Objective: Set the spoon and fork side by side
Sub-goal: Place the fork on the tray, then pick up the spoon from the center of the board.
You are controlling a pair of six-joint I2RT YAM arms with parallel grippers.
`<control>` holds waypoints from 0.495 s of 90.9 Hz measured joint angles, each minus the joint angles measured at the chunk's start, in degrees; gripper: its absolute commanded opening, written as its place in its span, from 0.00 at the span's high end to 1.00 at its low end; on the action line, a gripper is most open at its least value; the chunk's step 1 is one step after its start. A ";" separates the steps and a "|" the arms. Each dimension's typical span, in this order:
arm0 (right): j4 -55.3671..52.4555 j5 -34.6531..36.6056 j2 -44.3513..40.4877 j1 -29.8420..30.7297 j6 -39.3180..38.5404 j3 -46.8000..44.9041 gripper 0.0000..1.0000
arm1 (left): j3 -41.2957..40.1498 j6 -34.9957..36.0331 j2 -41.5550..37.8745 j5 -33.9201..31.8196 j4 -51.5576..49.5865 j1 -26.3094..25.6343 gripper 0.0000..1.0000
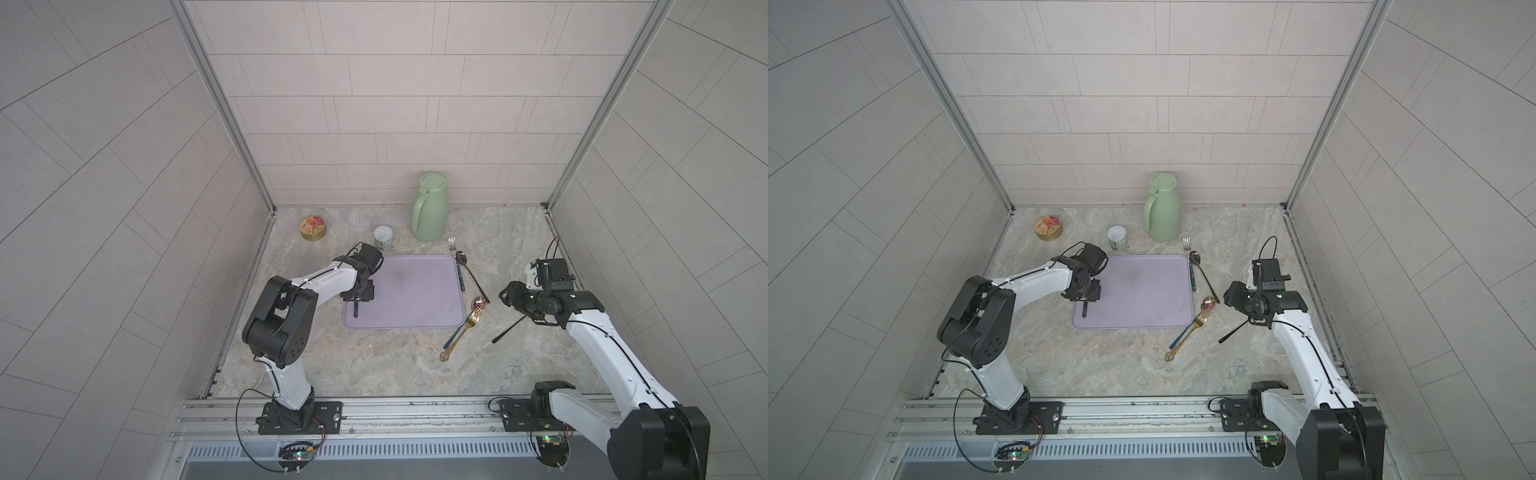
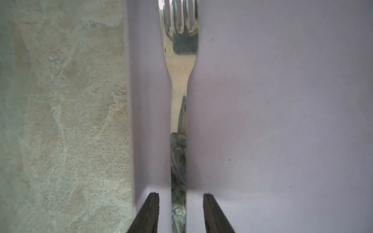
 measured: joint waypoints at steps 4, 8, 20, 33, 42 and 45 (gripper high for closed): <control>-0.46 0.50 -0.22 0.00 0.48 0.00 0.40 | 0.00 -0.22 -0.85 0.09 0.11 -0.20 0.61; -0.90 1.03 -0.39 0.00 1.01 -0.04 0.40 | -0.02 -0.61 -1.75 0.24 0.20 -0.48 0.61; -2.14 3.04 -0.61 0.00 2.47 -0.90 0.39 | -1.27 -1.95 -5.51 1.46 1.11 -2.29 0.59; -3.72 5.60 -0.52 0.24 4.79 -3.21 0.38 | -2.08 -3.19 -11.72 2.97 2.58 -7.39 0.58; -5.03 8.04 0.28 0.66 6.27 -3.93 0.40 | -2.64 -3.58 -16.26 3.41 4.52 -10.56 0.58; -5.18 8.81 0.74 0.81 6.82 -4.00 0.42 | -3.08 -3.61 -17.53 3.65 5.27 -11.15 0.58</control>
